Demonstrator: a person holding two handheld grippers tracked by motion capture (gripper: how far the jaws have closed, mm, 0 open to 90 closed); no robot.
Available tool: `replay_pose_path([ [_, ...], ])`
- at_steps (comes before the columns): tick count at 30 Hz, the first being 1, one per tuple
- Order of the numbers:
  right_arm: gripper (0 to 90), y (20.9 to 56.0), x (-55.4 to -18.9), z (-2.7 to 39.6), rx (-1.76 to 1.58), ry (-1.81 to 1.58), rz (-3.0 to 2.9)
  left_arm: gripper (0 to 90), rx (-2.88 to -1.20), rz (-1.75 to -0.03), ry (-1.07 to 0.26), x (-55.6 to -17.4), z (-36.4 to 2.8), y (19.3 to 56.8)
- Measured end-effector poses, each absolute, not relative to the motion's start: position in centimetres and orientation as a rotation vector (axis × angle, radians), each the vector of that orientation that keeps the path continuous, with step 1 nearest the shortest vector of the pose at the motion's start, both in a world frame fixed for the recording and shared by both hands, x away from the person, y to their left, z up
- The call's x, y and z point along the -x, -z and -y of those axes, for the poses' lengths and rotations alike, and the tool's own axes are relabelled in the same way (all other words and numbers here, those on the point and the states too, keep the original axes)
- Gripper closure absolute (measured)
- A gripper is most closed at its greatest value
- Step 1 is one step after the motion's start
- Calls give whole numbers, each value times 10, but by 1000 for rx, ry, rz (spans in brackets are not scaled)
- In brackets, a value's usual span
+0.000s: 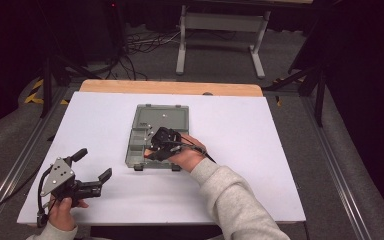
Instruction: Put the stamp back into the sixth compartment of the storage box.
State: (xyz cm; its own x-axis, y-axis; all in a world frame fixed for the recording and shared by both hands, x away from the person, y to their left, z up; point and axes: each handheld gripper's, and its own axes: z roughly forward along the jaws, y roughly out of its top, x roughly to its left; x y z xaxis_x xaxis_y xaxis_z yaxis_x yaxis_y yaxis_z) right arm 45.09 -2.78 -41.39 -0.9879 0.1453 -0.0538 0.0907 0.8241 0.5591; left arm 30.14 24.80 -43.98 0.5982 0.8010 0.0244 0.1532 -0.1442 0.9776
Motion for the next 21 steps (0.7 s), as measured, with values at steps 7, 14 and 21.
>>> replay_pose_path([
  [7, 658, 417, -451, 26, -185, -873, -2919, 10, -1650, -802, -684, -302, -248, 440],
  [14, 607, 418, -450, 24, -181, -871, -2908, 10, -1646, -806, -683, -301, -248, 440],
  [21, 470, 415, -449, 26, -185, -904, -2872, 10, -1647, -803, -684, -302, -247, 440],
])
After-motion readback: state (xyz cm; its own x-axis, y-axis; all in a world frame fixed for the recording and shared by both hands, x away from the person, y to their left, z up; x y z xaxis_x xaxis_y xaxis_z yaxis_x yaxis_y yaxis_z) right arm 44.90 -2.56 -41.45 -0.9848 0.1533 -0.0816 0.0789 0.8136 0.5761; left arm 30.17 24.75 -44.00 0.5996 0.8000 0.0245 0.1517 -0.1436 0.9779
